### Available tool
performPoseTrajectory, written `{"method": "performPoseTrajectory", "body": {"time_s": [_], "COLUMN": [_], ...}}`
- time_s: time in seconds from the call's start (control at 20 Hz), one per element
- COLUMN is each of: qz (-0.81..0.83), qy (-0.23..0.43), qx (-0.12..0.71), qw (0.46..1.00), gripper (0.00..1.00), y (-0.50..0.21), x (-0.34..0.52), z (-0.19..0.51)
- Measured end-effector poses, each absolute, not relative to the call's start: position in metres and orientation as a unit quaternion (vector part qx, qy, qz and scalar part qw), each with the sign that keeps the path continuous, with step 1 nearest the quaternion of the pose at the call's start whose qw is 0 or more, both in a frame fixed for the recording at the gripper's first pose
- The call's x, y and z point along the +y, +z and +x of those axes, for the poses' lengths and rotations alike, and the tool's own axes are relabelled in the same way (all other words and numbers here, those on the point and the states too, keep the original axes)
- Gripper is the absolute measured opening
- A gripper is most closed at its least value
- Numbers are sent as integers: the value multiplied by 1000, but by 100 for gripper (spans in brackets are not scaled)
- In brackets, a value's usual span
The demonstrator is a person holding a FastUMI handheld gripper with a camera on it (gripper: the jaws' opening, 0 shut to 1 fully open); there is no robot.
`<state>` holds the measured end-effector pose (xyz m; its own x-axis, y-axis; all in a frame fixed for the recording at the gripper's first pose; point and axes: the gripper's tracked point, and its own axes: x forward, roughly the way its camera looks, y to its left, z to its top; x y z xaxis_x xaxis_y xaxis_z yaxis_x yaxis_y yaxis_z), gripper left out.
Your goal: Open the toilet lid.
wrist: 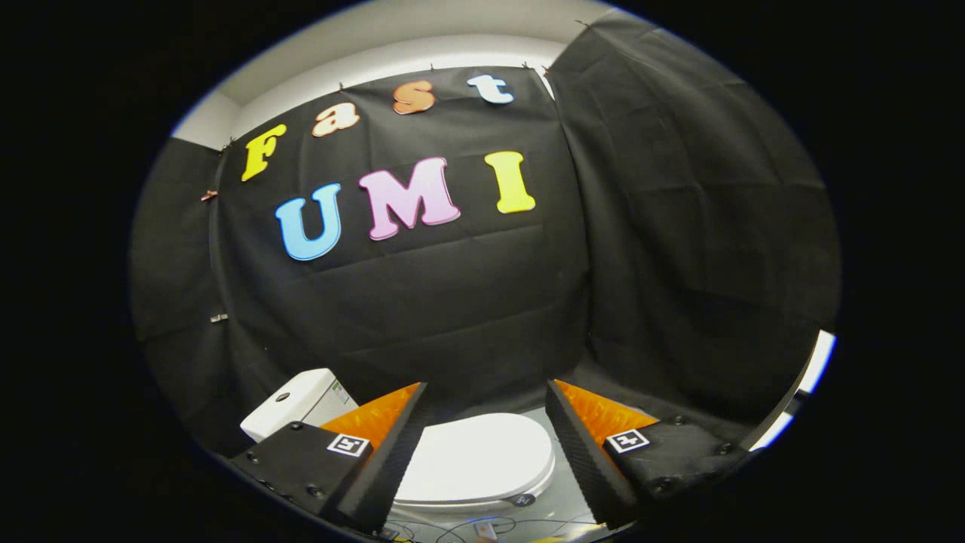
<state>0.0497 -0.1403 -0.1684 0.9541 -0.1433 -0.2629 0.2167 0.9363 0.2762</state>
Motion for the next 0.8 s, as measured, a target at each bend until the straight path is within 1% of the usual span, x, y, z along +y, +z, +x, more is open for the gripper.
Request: {"method": "performPoseTrajectory", "body": {"time_s": [0.4,0.8], "qz": [283,405], "qy": [-81,-98], "qx": [196,278], "qw": [935,865], "gripper": [98,97], "y": [-304,-434], "x": [-166,-178], "z": [71,66]}}
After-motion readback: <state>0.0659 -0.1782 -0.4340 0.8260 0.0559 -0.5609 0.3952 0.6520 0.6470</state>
